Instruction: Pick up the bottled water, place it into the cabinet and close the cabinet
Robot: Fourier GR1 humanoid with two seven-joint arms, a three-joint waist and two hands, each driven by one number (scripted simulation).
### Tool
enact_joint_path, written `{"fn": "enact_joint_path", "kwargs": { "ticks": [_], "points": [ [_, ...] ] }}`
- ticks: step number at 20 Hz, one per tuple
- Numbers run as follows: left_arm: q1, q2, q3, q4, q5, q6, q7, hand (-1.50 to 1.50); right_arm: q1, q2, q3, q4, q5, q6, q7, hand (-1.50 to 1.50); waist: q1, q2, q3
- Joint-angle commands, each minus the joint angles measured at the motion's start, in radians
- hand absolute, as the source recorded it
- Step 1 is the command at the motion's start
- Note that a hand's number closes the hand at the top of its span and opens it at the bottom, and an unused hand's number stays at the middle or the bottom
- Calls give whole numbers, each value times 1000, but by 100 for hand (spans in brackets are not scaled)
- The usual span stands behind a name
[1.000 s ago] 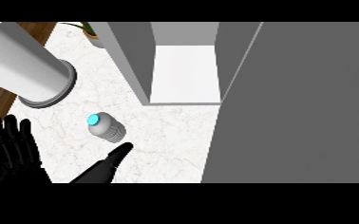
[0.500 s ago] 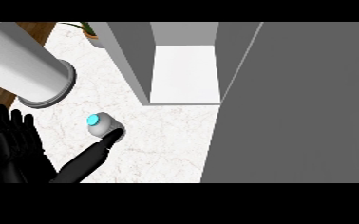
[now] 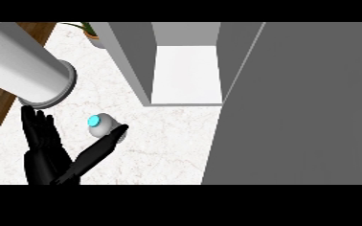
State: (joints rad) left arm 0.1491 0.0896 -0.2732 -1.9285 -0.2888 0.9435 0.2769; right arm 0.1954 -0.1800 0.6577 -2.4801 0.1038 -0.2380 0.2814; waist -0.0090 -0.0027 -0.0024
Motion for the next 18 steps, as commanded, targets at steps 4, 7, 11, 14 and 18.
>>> {"fn": "enact_joint_path", "kwargs": {
  "ticks": [4, 7, 11, 14, 18],
  "points": [
    [-18, -21, 90, 200, 226, -87, -270, -150, 52, -61, 48, -141, 109, -19, 23, -150, -7, -1, 0],
    [-1, -87, 55, 243, 241, -81, -373, -150, 49, -57, 67, -117, 118, -33, 18, -150, 0, -1, 1],
    [-75, -66, 189, 387, 376, -207, -478, -150, 23, -55, 64, -122, 133, -65, 64, -150, -2, 0, 0],
    [-49, -89, 140, 462, 436, -198, -591, -150, 40, -81, 56, -112, 119, -63, 19, -150, -3, 0, 1],
    [-176, -89, 162, 617, 510, -161, -652, -150, -15, -72, 71, -128, 126, -74, 75, -150, -3, 2, 1]
  ]
}}
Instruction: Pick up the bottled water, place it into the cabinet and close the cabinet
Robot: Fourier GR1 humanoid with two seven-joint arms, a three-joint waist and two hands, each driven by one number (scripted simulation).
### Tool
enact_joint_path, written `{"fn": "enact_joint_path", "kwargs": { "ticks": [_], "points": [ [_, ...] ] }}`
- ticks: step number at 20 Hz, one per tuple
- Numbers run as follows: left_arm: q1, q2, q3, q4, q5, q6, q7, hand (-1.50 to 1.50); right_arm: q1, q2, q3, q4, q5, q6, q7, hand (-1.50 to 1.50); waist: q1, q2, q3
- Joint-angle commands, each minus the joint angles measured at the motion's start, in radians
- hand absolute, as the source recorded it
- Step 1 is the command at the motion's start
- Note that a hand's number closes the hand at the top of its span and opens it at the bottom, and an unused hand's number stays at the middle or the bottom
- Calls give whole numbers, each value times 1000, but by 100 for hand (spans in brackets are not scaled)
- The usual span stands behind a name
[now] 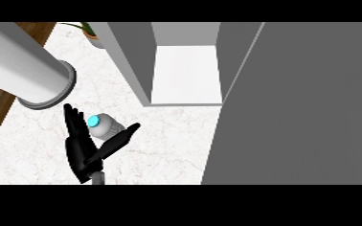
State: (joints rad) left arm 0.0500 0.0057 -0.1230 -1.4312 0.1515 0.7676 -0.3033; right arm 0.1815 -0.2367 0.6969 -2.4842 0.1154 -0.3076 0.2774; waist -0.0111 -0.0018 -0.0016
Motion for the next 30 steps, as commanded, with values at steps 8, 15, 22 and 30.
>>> {"fn": "enact_joint_path", "kwargs": {
  "ticks": [8, 15, 22, 30],
  "points": [
    [-95, -6, 73, 287, 189, -52, -245, -150, 0, -27, -20, -56, 34, 1, 2, -150, 4, 1, 1],
    [-130, -6, 77, 473, 335, -80, -436, -150, -48, -39, 5, -121, 96, -33, 116, -150, 0, 1, 0],
    [-165, -6, 69, 561, 432, -131, -541, -150, -81, -22, -10, -97, 78, -38, 116, -150, 5, 1, 1],
    [-240, -6, 150, 735, 484, -318, -678, -150, -122, -21, -16, -103, 55, -45, 179, -150, 4, 3, 0]
  ]
}}
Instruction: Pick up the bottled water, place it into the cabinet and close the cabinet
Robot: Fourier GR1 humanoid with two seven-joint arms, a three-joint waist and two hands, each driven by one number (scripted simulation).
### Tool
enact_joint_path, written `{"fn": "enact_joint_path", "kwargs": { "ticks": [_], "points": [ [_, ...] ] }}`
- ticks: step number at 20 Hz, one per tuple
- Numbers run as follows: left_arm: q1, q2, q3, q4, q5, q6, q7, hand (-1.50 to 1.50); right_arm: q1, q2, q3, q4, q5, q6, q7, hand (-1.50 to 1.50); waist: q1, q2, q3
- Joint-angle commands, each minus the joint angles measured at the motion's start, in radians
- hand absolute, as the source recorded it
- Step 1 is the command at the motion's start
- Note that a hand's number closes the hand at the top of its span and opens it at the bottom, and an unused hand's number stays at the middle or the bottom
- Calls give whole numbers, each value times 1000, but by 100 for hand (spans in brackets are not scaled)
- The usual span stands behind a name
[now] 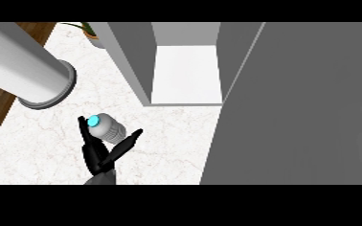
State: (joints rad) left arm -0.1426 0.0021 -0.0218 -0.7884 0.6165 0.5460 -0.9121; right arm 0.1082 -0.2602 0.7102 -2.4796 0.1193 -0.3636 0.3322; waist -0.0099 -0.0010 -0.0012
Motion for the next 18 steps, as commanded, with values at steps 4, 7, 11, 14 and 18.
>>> {"fn": "enact_joint_path", "kwargs": {
  "ticks": [4, 7, 11, 14, 18],
  "points": [
    [-20, -2, 9, 28, 76, -82, -77, 150, 42, -26, 60, -74, 122, -15, -5, -150, 1, -1, 0],
    [-45, -2, -2, 51, 83, -90, -102, 150, 19, -25, 38, -125, 114, -24, 79, -150, 2, -1, 0],
    [-96, 4, 59, 149, 97, -179, -123, 150, -29, -9, 58, -119, 149, -51, 133, -150, -3, 0, -1],
    [-19, -2, -45, 48, 151, -180, -138, 150, 1, -46, 31, -109, 94, -30, 62, -150, 2, -2, 0],
    [-49, 39, -16, 43, 94, -243, -76, 150, 19, -51, 74, -101, 128, -39, 49, -150, 1, -2, 0]
  ]
}}
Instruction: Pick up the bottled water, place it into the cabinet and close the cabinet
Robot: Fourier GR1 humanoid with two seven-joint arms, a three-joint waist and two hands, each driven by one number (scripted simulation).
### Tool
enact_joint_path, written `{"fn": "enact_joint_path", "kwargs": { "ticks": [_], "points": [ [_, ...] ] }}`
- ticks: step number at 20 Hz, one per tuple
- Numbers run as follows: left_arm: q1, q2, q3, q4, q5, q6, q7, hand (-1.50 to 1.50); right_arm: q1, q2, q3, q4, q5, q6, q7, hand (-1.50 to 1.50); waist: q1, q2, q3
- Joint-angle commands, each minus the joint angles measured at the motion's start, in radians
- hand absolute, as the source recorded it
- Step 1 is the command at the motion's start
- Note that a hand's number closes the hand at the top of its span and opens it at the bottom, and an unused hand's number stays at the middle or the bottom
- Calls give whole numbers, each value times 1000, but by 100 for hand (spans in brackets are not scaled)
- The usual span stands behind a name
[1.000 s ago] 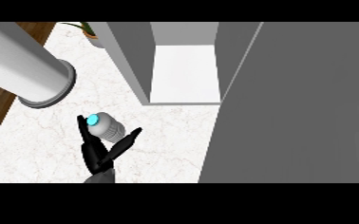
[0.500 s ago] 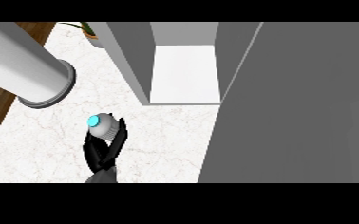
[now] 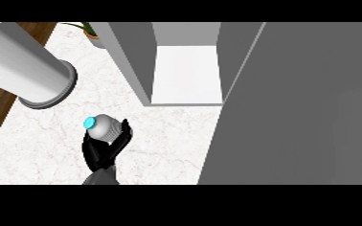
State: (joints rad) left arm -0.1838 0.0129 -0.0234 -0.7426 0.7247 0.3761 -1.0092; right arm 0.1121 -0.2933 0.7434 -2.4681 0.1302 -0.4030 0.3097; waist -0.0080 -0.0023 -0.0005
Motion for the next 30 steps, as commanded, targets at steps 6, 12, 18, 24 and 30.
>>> {"fn": "enact_joint_path", "kwargs": {
  "ticks": [6, 12, 18, 24, 30],
  "points": [
    [7, 150, -213, -45, -101, -394, 189, 150, -2, -36, 1, -74, 35, 1, 17, -150, -8, -4, 0],
    [54, 132, -253, -146, -162, -375, 199, 150, 55, -69, -28, -115, 26, 4, -2, -150, 2, -1, 1],
    [113, 151, -267, -370, -134, -379, 368, 150, 7, -41, -6, -95, 60, 5, 49, -150, 9, -2, 1],
    [144, 145, -291, -570, -182, -271, 482, 150, -9, -16, -4, -78, 75, -5, 57, -150, 7, -1, 1],
    [88, 119, -305, -688, -234, -169, 574, 150, 7, -24, 11, -98, 81, -27, 52, -150, 5, -1, 0]
  ]
}}
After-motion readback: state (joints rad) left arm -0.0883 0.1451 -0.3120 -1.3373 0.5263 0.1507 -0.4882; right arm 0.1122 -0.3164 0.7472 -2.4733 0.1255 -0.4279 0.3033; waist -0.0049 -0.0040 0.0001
